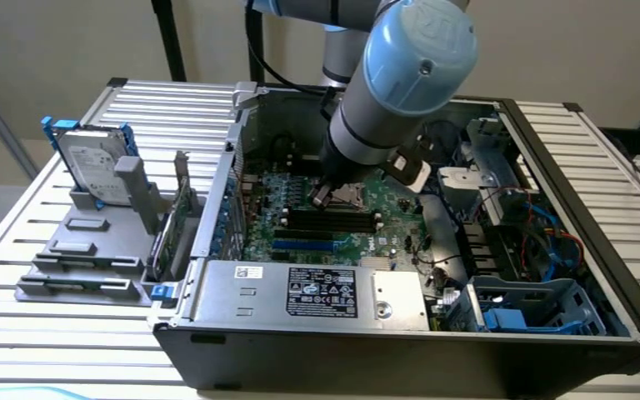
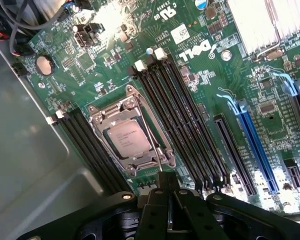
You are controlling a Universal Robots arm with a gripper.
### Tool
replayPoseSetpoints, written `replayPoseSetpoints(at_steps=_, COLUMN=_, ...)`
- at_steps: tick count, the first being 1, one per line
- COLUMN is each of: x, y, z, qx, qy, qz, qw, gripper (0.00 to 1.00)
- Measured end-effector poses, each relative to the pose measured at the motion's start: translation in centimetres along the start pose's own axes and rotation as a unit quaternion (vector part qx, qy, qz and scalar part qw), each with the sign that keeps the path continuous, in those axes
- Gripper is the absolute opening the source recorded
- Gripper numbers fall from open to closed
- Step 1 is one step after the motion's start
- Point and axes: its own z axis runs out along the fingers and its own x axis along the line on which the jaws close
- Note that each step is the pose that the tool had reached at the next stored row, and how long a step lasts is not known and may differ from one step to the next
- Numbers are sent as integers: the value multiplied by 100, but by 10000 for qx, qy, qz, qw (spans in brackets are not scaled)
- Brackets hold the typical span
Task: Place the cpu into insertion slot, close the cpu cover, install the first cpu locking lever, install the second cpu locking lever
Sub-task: 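Install the second cpu locking lever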
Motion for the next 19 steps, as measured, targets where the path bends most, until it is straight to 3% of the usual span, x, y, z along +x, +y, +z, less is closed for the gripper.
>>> replayPoseSetpoints(at_steps=8, x=-17, y=-41, z=57, qx=-54, qy=60, qz=165, qw=9998, gripper=11)
replayPoseSetpoints(at_steps=19, x=-67, y=-106, z=200, qx=-91, qy=96, qz=269, qw=9996, gripper=11)
